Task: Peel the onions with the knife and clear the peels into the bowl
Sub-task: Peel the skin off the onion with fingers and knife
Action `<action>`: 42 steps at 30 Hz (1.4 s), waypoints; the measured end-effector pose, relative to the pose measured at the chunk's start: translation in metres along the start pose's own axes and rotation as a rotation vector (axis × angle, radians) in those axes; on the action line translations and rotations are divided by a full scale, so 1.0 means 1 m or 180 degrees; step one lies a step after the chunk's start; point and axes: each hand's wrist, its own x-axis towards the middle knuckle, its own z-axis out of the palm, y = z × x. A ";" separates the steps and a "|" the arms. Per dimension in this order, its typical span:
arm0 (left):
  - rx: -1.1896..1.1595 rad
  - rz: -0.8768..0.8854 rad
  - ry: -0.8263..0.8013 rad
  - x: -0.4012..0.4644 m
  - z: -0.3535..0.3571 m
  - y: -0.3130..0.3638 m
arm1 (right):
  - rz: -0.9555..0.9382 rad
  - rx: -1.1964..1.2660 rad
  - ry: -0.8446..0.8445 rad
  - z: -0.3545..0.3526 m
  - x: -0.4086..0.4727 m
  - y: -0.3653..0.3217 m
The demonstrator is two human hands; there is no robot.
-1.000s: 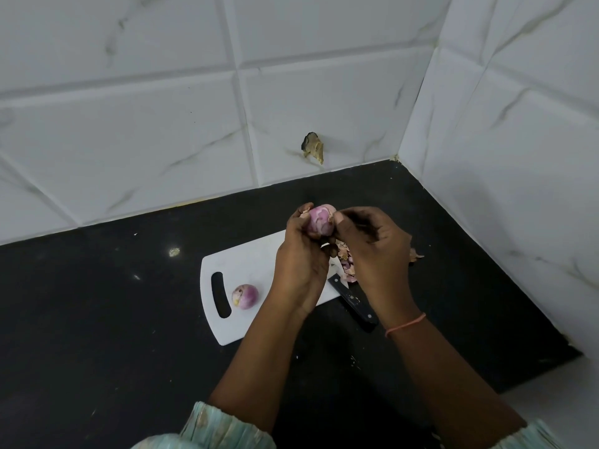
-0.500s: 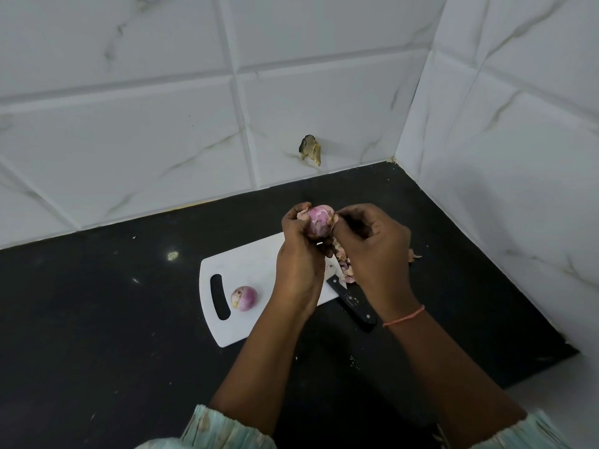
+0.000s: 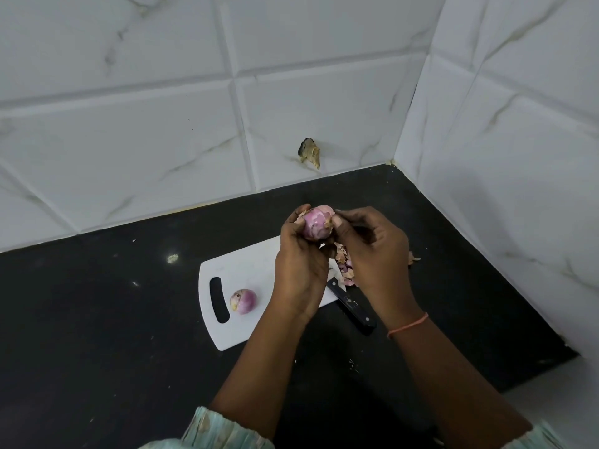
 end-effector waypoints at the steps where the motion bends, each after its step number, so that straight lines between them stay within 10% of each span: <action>1: -0.0022 -0.0005 0.0010 0.000 0.000 -0.001 | -0.0049 -0.0057 0.0044 0.000 0.001 0.001; 13: 0.0368 0.0087 -0.0067 0.003 -0.009 -0.007 | -0.0167 -0.0802 -0.0852 -0.003 0.016 -0.002; 25: -0.0178 -0.0596 0.0233 0.009 -0.008 0.003 | 0.1552 0.0971 -0.0355 -0.007 0.015 -0.005; 34: -0.0161 -0.0692 0.0425 0.011 -0.013 0.000 | 0.2772 0.3756 0.0185 -0.015 0.024 -0.002; 38: -0.0099 -0.0721 0.0428 0.012 -0.016 0.002 | 0.2409 0.3277 0.0813 -0.022 0.028 0.011; 42: 0.0359 -0.0413 0.0083 0.010 -0.020 0.004 | 0.2008 0.0534 0.0127 -0.030 0.025 0.036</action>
